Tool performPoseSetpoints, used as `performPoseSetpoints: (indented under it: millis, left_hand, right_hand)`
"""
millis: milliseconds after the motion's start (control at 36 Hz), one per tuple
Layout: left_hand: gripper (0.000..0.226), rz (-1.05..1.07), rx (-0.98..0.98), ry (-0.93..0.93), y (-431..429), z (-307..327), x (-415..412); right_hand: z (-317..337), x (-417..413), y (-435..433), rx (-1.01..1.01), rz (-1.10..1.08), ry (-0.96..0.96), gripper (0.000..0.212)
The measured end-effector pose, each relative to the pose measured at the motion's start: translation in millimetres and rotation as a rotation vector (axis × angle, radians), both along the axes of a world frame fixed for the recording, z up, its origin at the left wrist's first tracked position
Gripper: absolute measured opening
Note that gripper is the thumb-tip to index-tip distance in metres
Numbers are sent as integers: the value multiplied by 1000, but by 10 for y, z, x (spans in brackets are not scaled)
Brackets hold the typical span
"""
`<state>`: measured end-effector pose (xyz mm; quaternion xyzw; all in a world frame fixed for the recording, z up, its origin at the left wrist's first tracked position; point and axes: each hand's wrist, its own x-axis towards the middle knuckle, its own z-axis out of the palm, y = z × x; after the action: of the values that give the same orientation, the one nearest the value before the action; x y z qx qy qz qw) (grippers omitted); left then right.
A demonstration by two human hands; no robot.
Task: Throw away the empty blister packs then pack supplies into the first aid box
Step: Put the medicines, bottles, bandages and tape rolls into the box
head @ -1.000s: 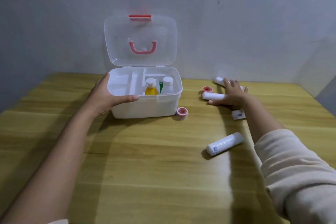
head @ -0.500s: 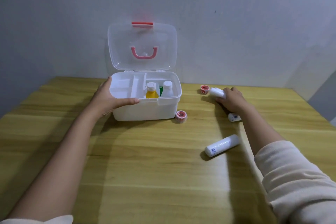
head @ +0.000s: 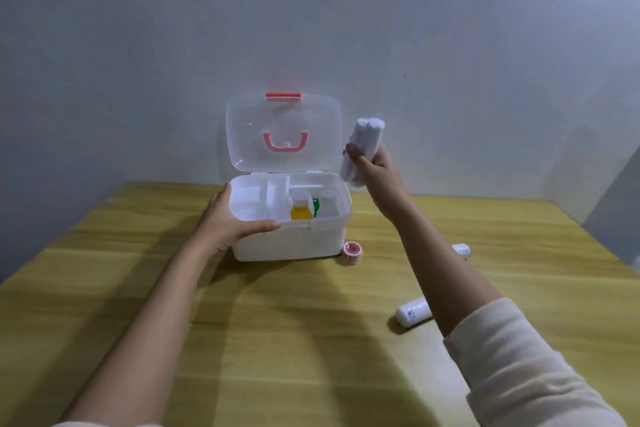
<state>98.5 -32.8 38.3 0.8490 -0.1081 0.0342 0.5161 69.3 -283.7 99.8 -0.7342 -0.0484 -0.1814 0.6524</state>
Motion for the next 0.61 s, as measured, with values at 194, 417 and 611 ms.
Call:
performPoseSetpoints:
  millis: [194, 417, 611]
  left_hand:
    - [119, 13, 6, -5, -11, 1, -23]
    - [118, 11, 23, -13, -12, 3, -17]
    - [108, 22, 22, -36, -27, 6, -39]
  right_hand:
    - [-128, 190, 187, -33, -78, 131, 33]
    - [-176, 358, 199, 45, -128, 149, 20]
    - [-223, 484, 251, 21, -138, 196, 36]
